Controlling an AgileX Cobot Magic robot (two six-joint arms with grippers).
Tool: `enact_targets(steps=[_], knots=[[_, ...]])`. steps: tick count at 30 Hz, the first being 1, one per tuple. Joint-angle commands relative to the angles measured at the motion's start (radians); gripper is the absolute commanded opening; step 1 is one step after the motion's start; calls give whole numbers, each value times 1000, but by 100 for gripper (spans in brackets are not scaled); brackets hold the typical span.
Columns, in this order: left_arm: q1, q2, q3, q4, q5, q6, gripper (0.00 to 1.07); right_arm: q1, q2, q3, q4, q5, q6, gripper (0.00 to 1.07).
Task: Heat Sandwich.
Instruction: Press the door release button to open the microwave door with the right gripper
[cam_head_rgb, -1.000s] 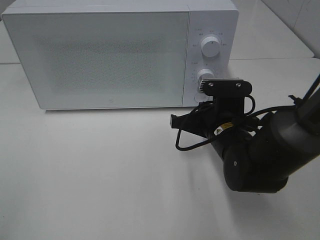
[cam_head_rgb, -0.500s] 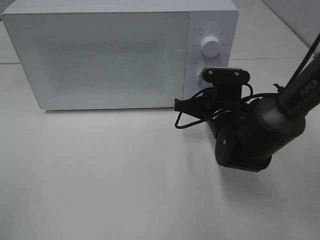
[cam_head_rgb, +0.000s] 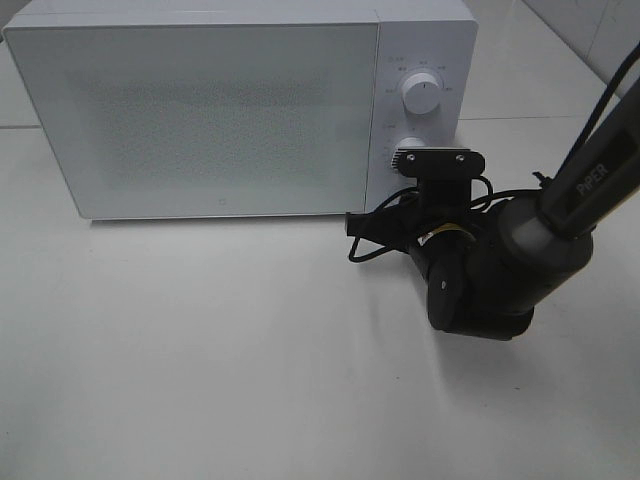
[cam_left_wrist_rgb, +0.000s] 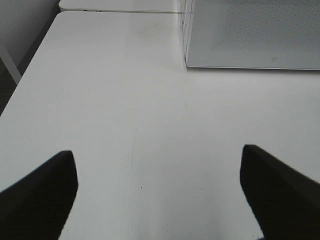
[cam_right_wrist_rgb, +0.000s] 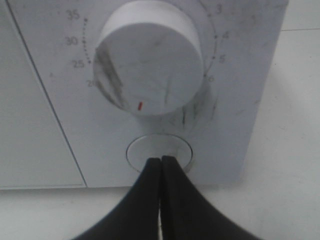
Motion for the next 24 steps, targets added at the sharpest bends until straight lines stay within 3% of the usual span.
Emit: enact_targets(steps=[1, 16, 22, 24], knots=[[3, -16, 4, 0, -14, 1, 82, -11, 2, -30, -12, 0, -8, 0], [3, -16, 4, 0, -14, 6, 82, -21, 33, -106, -3, -14, 60, 0], [3, -16, 4, 0, -14, 6, 82, -21, 33, -106, 9, -56, 270, 0], [3, -16, 4, 0, -14, 6, 82, -21, 33, -106, 74, -62, 380, 0]])
